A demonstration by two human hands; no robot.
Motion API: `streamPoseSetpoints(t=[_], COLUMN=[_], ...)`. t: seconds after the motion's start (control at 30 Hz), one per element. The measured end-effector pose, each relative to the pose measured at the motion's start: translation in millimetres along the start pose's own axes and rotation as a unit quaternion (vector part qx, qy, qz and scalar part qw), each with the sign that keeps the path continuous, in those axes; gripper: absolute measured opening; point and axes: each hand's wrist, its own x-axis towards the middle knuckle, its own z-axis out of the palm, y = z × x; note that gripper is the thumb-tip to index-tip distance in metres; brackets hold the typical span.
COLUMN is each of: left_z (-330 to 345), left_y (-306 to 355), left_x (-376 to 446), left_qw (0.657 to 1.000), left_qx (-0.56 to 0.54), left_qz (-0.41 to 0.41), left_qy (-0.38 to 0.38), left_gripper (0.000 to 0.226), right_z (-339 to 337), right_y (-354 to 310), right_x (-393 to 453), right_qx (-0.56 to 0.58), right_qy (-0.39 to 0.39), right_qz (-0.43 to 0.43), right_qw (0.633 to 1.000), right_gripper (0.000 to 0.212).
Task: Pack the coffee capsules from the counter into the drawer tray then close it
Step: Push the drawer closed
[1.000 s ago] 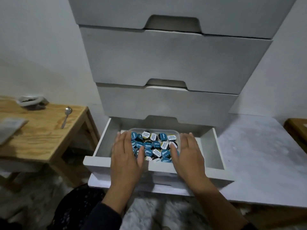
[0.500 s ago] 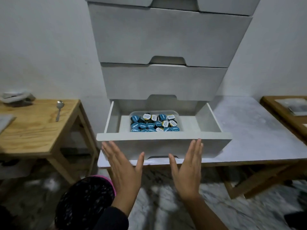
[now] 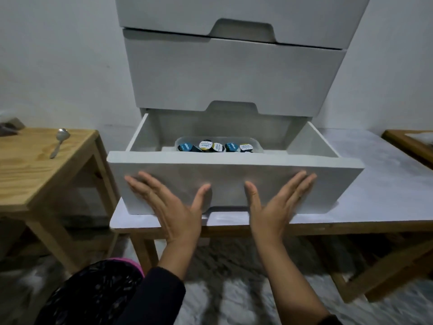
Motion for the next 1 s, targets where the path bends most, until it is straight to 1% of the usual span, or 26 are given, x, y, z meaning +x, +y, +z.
streamPoseSetpoints(t=[0.07, 0.27, 0.53, 0.73, 0.87, 1.0], left_z=[6.8, 25.6, 54.6, 78.9, 87.9, 94.7], left_y=[-1.2, 0.4, 5.5, 3.6, 2.7, -1.3], left_x=[4.6, 25.2, 68.3, 101.0, 117.3, 131.0], left_qw=[1.000, 1.000, 0.999, 0.999, 0.999, 0.997], left_qx=[-0.001, 0.008, 0.007, 0.011, 0.024, 0.033], left_qz=[0.002, 0.009, 0.035, 0.042, 0.041, 0.054], left_qy=[0.000, 0.003, 0.012, -0.008, -0.017, -0.036], left_gripper=[0.127, 0.124, 0.123, 0.122, 0.121, 0.113], right_z=[7.4, 28.9, 63.5, 89.3, 103.1, 114.8], right_y=[2.6, 6.3, 2.1, 3.4, 1.7, -1.9], right_x=[5.2, 23.5, 67.1, 95.9, 107.9, 118.9], right_qx=[0.016, 0.027, -0.004, -0.004, -0.009, -0.027], right_qy=[0.010, 0.002, 0.011, -0.010, -0.006, -0.011], right_qz=[-0.008, -0.021, -0.024, -0.032, -0.032, -0.025], right_qw=[1.000, 0.999, 1.000, 0.999, 0.999, 0.999], right_gripper=[0.108, 0.107, 0.107, 0.106, 0.105, 0.106])
